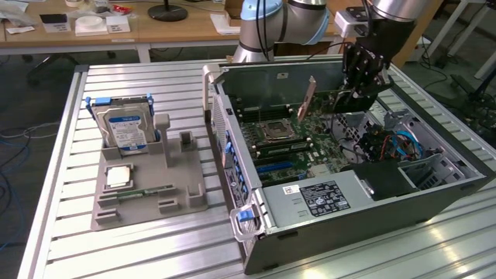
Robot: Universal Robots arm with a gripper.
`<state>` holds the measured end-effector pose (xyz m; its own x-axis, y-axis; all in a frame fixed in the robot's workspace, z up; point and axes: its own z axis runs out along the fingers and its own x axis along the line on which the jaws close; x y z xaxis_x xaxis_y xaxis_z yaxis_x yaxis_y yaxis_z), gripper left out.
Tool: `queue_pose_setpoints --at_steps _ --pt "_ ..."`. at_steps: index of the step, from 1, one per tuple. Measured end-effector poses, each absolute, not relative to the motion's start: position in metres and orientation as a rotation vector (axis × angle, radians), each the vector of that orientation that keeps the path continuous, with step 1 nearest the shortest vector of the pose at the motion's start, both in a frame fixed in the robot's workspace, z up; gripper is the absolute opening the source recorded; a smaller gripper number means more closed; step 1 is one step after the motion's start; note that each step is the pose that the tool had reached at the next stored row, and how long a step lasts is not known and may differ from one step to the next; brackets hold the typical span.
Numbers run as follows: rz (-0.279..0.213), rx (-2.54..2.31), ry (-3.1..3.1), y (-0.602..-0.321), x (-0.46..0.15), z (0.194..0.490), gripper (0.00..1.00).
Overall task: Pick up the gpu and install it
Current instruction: 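Insert the gpu into the slot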
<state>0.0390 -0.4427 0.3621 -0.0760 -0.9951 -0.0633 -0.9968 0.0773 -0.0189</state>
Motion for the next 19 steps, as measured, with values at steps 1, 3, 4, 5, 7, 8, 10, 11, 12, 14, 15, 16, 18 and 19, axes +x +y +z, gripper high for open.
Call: queue_pose_setpoints --at_steps 1,3,4,5,7,8,10,11,12,14,15,16,18,19 --pt "0.045 -2.094 2.261 -0.4428 0.0378 0.3621 0.27" --pt "0.045 -2.094 2.261 -0.444 0.0372 0.362 0.27" --pt "0.045 -2.094 2.261 -0.4449 0.0371 0.3621 0.27" --pt "0.045 -2.094 2.261 -0.4456 0.0369 0.3621 0.27" --pt "0.045 -2.094 2.261 -0.4472 0.0367 0.3621 0.27" --pt "0.045 -2.094 2.261 -0.4483 0.0364 0.3621 0.27" --pt "0.044 -2.094 2.261 -0.4491 0.0355 0.362 0.27" --pt "0.044 -2.094 2.261 -0.4491 0.0355 0.3621 0.27" --pt "0.044 -2.094 2.261 -0.4491 0.0355 0.3621 0.27" --pt "0.044 -2.094 2.261 -0.4491 0.0355 0.3621 0.27" --pt "0.044 -2.094 2.261 -0.4492 0.0354 0.3621 0.27" --pt "0.044 -2.094 2.261 -0.4492 0.0354 0.3621 0.27" --pt "0.044 -2.094 2.261 -0.4492 0.0355 0.3621 0.27" --pt "0.044 -2.094 2.261 -0.4492 0.0354 0.3621 0.27"
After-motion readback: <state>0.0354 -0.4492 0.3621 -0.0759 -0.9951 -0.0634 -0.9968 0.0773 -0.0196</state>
